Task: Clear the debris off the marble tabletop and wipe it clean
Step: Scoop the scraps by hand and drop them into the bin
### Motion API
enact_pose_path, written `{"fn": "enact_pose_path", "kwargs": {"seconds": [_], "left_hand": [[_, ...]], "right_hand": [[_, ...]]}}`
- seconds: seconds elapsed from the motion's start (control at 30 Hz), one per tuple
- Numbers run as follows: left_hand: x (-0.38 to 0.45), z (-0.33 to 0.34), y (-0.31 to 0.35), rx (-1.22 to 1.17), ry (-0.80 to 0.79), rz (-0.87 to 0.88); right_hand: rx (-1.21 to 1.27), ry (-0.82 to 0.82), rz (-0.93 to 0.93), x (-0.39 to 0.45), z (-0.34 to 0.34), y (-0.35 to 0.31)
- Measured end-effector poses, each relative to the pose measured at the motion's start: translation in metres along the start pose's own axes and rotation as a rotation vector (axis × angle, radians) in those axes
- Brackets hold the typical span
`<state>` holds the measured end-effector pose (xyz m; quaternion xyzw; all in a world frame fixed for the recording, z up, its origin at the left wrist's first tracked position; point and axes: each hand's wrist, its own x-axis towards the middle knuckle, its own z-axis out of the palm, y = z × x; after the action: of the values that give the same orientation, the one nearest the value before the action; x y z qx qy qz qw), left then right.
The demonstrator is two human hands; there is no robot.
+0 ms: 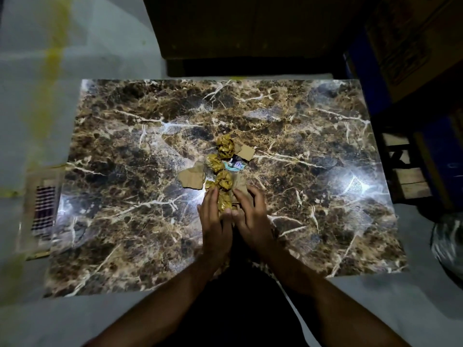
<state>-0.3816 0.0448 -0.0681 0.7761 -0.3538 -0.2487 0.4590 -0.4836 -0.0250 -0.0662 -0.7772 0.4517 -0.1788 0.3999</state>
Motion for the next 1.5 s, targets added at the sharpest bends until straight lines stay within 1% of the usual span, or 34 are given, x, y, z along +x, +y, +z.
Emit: {"fn": "enact_pose_path", "kwargs": {"seconds": [0.1, 0.23, 0.33, 0.4, 0.5, 0.6, 0.63, 0.73, 0.8, 0.9, 1.0, 1.1, 1.13, 1.23, 1.4, 1.5], "left_hand": [[0.003, 0.004, 0.002, -0.108, 0.029, -0.032], [0.007, 0.004, 0.006, -0.226, 0.055, -0.134], [0.01, 0.001, 0.019, -0.348, 0.084, -0.191], [0.01, 0.001, 0.029, -0.402, 0.113, -0.197], [0.013, -0.001, 0.043, -0.428, 0.139, -0.205], [0.024, -0.002, 0.054, -0.54, 0.1, -0.32], [0.028, -0.003, 0.059, -0.565, 0.082, -0.333], [0.038, -0.008, 0.077, -0.591, 0.066, -0.302], [0.043, -0.01, 0.086, -0.598, 0.076, -0.245], [0.048, -0.012, 0.099, -0.536, 0.11, -0.169], [0.052, -0.014, 0.115, -0.543, 0.169, -0.144], [0.055, -0.012, 0.119, -0.568, 0.155, -0.144], [0.056, -0.011, 0.121, -0.581, 0.175, -0.149], [0.054, -0.005, 0.124, -0.598, 0.3, -0.173], [0.049, -0.001, 0.133, -0.631, 0.447, -0.19], [0.045, -0.017, 0.137, -0.67, 0.52, -0.176]], "right_hand": [[0.218, 0.025, 0.056, -0.002, 0.009, -0.013], [0.339, 0.129, 0.063, -0.002, 0.012, -0.029], [0.438, 0.232, 0.121, 0.003, 0.012, -0.04], [0.475, 0.276, 0.167, 0.01, 0.012, -0.047], [0.497, 0.327, 0.163, 0.016, 0.01, -0.052], [0.512, 0.365, 0.176, 0.02, 0.004, -0.059], [0.514, 0.378, 0.184, 0.021, 0.0, -0.063], [0.547, 0.367, 0.192, 0.03, -0.013, -0.074], [0.563, 0.342, 0.171, 0.037, -0.021, -0.08], [0.6, 0.318, 0.177, 0.046, -0.03, -0.087], [0.643, 0.312, 0.141, 0.051, -0.039, -0.094], [0.668, 0.286, 0.147, 0.054, -0.044, -0.095], [0.688, 0.268, 0.139, 0.055, -0.045, -0.094], [0.695, 0.219, 0.081, 0.06, -0.048, -0.095], [0.737, 0.269, 0.018, 0.06, -0.05, -0.103], [0.755, 0.247, -0.032, 0.058, -0.045, -0.122]]}}
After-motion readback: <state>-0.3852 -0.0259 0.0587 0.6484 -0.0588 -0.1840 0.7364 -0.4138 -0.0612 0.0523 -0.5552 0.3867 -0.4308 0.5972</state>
